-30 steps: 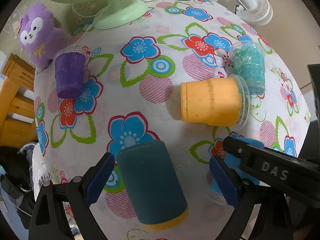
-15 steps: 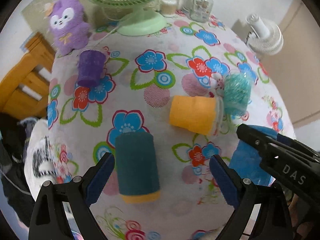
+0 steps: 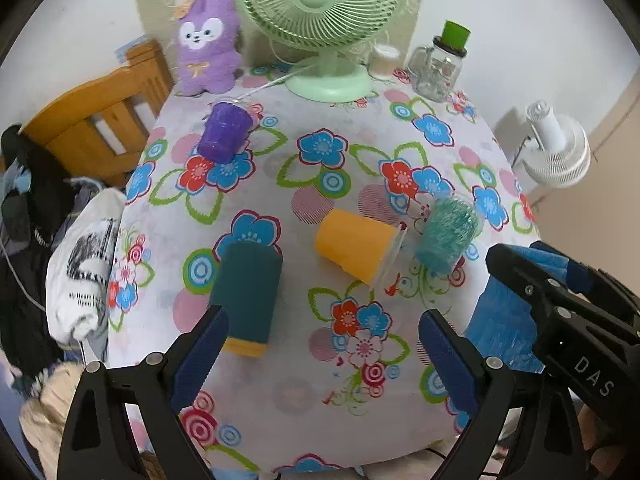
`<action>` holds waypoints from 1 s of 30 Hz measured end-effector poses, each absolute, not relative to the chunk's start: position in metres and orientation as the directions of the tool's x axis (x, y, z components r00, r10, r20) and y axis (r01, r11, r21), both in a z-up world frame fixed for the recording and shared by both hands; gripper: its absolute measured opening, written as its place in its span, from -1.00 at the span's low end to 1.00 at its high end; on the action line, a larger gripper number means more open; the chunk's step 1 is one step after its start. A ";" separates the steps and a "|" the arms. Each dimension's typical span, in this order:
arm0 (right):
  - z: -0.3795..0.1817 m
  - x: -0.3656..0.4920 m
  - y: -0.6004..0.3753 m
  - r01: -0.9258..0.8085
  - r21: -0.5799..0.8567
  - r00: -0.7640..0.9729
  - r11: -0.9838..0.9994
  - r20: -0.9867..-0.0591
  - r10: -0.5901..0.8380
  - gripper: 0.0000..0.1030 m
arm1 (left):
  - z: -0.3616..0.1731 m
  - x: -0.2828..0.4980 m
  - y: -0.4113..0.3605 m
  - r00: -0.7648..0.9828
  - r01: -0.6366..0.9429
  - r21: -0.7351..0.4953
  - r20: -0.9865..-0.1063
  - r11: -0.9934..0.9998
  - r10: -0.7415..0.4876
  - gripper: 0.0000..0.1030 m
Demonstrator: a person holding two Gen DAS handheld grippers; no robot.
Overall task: Flip cup upside down
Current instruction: 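Hold the blue cup base-up in the right tool and carry it over the table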
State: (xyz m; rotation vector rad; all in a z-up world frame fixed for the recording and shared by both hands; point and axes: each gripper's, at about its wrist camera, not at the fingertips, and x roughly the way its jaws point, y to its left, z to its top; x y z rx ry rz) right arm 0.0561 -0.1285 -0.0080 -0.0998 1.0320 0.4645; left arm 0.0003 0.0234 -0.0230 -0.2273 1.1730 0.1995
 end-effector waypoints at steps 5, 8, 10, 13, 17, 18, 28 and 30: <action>0.008 0.048 -0.132 -0.466 0.084 0.485 0.881 -0.809 0.334 0.10 | -0.017 -0.007 0.015 0.397 -0.293 -0.088 -0.917 0.952 0.038 0.88; 0.014 0.045 -0.136 -0.454 0.062 0.534 0.889 -0.780 0.327 0.10 | -0.012 -0.011 0.013 0.414 -0.285 -0.088 -0.909 0.954 0.040 0.88; 0.017 0.044 -0.138 -0.437 0.044 0.565 0.898 -0.764 0.312 0.10 | -0.010 -0.012 0.013 0.422 -0.275 -0.085 -0.905 0.958 0.041 0.88; 0.016 0.039 -0.141 -0.434 0.033 0.601 0.901 -0.734 0.316 0.10 | -0.009 -0.015 0.015 0.442 -0.262 -0.077 -0.896 0.962 0.049 0.88; 0.004 0.037 -0.145 -0.414 0.005 0.643 0.910 -0.707 0.296 0.10 | -0.018 -0.017 0.016 0.456 -0.250 -0.067 -0.888 0.966 0.056 0.88; -0.001 0.036 -0.148 -0.401 0.006 0.651 0.916 -0.701 0.290 0.10 | -0.023 -0.017 0.016 0.457 -0.247 -0.062 -0.887 0.967 0.060 0.88; -0.051 0.038 -0.159 -0.337 0.029 0.708 0.941 -0.651 0.273 0.10 | -0.064 -0.018 0.017 0.441 -0.244 -0.059 -0.895 0.968 0.057 0.88; -0.062 0.040 -0.158 -0.341 0.036 0.712 0.939 -0.643 0.283 0.10 | -0.074 -0.018 0.017 0.436 -0.235 -0.058 -0.899 0.970 0.052 0.88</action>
